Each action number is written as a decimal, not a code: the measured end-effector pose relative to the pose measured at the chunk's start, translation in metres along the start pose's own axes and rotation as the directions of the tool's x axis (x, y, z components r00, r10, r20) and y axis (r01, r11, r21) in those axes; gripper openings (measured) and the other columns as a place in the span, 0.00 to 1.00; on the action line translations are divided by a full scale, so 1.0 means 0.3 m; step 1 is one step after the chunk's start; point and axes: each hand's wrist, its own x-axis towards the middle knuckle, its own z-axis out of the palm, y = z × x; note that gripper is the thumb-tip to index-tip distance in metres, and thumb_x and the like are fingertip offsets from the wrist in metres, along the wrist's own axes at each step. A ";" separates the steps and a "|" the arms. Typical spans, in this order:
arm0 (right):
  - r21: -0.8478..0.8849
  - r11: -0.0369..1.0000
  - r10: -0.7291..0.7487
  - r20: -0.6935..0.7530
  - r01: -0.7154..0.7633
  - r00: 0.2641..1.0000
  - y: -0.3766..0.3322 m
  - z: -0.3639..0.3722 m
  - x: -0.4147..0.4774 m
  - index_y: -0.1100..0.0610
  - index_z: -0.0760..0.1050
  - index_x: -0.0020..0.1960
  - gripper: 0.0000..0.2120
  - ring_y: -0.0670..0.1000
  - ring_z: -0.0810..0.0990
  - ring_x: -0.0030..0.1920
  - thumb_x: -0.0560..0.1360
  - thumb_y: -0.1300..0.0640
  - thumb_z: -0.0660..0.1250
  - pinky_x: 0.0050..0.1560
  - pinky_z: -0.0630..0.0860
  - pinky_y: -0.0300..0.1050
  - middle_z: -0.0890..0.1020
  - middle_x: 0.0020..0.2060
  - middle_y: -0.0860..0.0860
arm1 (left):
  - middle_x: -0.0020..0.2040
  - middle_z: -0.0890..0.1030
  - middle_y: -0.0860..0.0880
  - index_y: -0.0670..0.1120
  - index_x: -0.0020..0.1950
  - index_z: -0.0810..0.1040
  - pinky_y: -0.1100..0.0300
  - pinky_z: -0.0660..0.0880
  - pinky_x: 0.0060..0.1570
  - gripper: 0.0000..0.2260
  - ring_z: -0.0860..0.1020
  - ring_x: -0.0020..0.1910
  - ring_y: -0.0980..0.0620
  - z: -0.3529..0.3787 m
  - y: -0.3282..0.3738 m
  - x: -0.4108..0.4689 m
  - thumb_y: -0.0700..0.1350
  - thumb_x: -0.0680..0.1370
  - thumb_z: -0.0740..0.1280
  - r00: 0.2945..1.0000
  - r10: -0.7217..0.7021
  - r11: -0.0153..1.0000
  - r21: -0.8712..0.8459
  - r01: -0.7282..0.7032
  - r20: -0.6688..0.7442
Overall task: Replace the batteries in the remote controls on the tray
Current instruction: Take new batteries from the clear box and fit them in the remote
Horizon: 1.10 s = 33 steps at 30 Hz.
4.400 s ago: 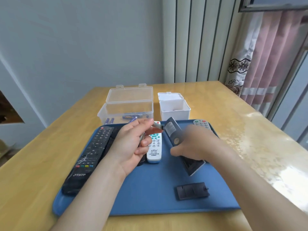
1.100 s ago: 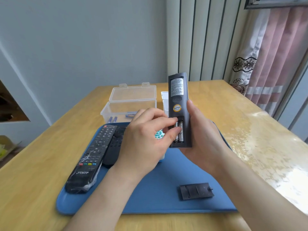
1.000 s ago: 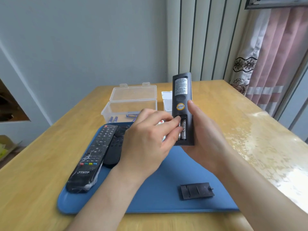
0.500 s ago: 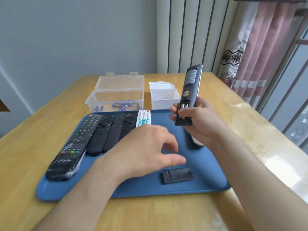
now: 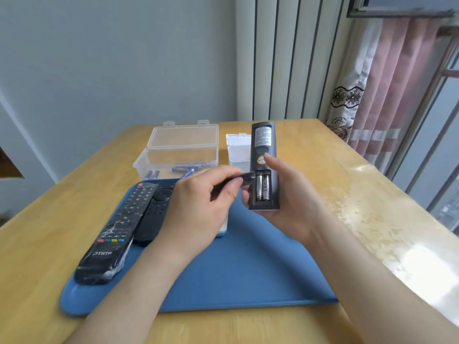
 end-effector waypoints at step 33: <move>0.083 0.991 -0.110 0.004 0.109 0.994 0.036 0.065 -0.032 0.59 0.77 0.62 0.22 0.54 0.86 0.48 0.81 0.44 0.58 0.41 0.82 0.45 0.85 0.50 0.57 | 0.55 0.84 0.51 0.44 0.56 0.83 0.54 0.79 0.43 0.20 0.78 0.44 0.48 0.027 -0.012 -0.017 0.52 0.68 0.71 0.944 0.311 0.845 0.422 -0.328 0.110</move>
